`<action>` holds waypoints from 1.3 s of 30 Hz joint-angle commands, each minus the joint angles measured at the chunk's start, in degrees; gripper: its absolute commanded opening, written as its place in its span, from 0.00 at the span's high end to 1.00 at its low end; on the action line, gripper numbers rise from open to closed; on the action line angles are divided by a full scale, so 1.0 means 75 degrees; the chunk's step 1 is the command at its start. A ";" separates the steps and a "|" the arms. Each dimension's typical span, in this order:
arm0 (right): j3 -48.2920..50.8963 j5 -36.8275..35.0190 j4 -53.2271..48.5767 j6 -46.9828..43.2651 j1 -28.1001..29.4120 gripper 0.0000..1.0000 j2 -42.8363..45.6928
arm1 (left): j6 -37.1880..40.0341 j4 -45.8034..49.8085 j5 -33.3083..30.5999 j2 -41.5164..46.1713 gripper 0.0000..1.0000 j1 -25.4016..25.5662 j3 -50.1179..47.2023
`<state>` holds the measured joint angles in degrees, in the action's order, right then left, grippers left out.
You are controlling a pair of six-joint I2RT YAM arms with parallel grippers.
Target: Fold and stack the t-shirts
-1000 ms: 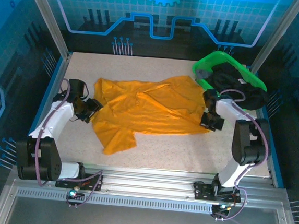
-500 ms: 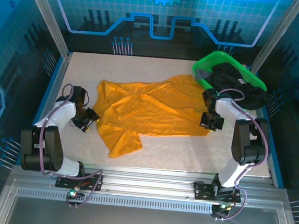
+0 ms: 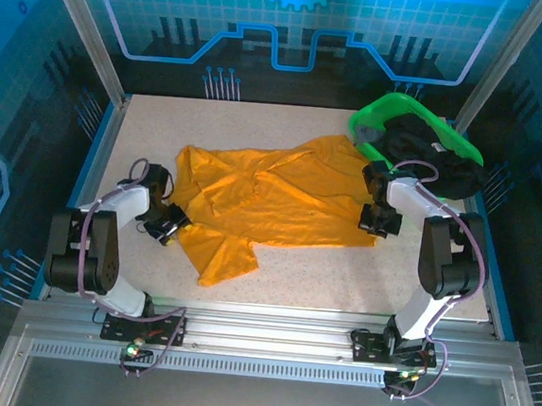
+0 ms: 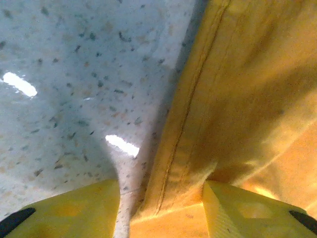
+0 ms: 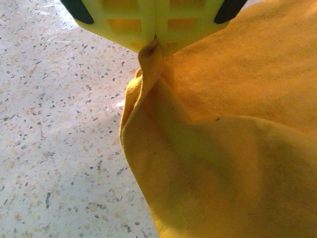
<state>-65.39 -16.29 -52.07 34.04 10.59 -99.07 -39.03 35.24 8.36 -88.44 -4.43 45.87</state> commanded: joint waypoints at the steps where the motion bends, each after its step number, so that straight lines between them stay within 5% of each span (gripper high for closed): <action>1: -0.0226 0.0109 -0.0205 0.0124 0.0174 1.00 0.0008 | -0.0021 -0.0545 0.0375 -0.0194 0.55 0.0118 -0.0092; 12: -0.0194 0.0102 -0.0118 -0.0005 0.0310 1.00 0.0406 | -0.0432 -0.0923 0.0274 -0.0134 1.00 0.0274 -0.0023; 20: -0.2917 -0.0180 0.0069 -0.1325 0.1015 1.00 -0.1196 | -0.2201 -0.0116 -0.1318 0.2501 1.00 0.0262 -0.0519; 24: -0.4975 -0.0424 -0.0206 -0.1595 0.0985 1.00 -0.2756 | -0.3140 -0.0626 -0.0947 0.2779 1.00 0.0320 -0.0699; 33: -0.9586 -0.0601 -0.0933 -0.1882 0.0593 1.00 -0.5982 | -0.3137 -0.1312 0.0084 0.2395 1.00 0.0675 -0.0240; 39: -1.0984 -0.0820 -0.1141 -0.1469 -0.0072 1.00 -0.6924 | -0.3029 -0.1513 0.0479 0.2336 1.00 0.1008 -0.0303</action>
<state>-144.33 -20.18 -57.49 21.56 13.65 -149.77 -61.60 25.36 8.69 -70.26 2.04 42.37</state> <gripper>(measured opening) 0.044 0.050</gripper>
